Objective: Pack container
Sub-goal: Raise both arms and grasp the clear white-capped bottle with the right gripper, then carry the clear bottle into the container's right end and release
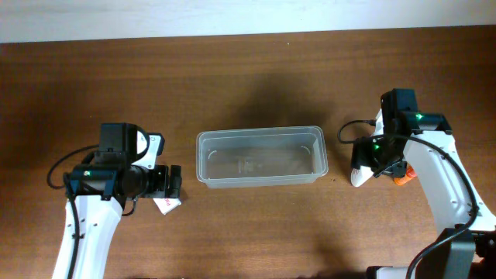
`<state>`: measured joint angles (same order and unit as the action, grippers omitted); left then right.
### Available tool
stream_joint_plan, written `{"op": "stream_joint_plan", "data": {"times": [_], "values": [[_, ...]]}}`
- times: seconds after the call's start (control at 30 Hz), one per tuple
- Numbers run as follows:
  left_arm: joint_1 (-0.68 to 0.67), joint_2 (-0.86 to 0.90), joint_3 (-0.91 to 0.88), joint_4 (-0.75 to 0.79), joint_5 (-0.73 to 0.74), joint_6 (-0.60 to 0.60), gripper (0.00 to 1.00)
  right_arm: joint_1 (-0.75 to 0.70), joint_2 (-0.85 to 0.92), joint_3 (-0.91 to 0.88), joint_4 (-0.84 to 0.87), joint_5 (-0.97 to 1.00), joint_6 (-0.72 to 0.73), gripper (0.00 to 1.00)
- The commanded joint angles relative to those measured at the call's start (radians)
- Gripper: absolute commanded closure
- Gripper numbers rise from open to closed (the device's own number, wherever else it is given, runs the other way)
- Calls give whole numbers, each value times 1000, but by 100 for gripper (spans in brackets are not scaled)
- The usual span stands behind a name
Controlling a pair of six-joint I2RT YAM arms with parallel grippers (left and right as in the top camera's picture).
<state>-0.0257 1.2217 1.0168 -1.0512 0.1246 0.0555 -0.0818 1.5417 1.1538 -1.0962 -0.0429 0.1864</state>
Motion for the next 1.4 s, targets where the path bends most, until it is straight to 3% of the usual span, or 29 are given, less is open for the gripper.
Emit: {"op": "stream_joint_plan", "data": {"times": [0.0, 0.13, 0.23, 0.33, 0.43, 0.7, 0.9, 1.1, 1.37], "values": [[3, 3, 18, 0, 18, -10, 1, -4, -27, 18, -1, -2, 6, 33], [3, 3, 18, 0, 18, -10, 1, -4, -49, 18, -2, -2, 6, 41], [3, 3, 18, 0, 18, -10, 1, -4, -62, 18, -1, -2, 6, 58], [3, 3, 18, 0, 18, -10, 1, -4, -70, 18, -1, -2, 6, 62], [3, 3, 18, 1, 18, -10, 1, -4, -70, 18, -1, -2, 6, 80], [3, 3, 18, 2, 18, -10, 1, -4, -71, 34, -10, -2, 6, 84], [3, 3, 18, 2, 18, -10, 1, 9, -97, 194, -130, -17, -25, 84], [3, 3, 18, 3, 18, -10, 1, 143, -154, 389, -234, -43, -51, 84], [3, 3, 18, 3, 18, -10, 1, 368, -139, 402, -175, -24, -16, 84]]}}
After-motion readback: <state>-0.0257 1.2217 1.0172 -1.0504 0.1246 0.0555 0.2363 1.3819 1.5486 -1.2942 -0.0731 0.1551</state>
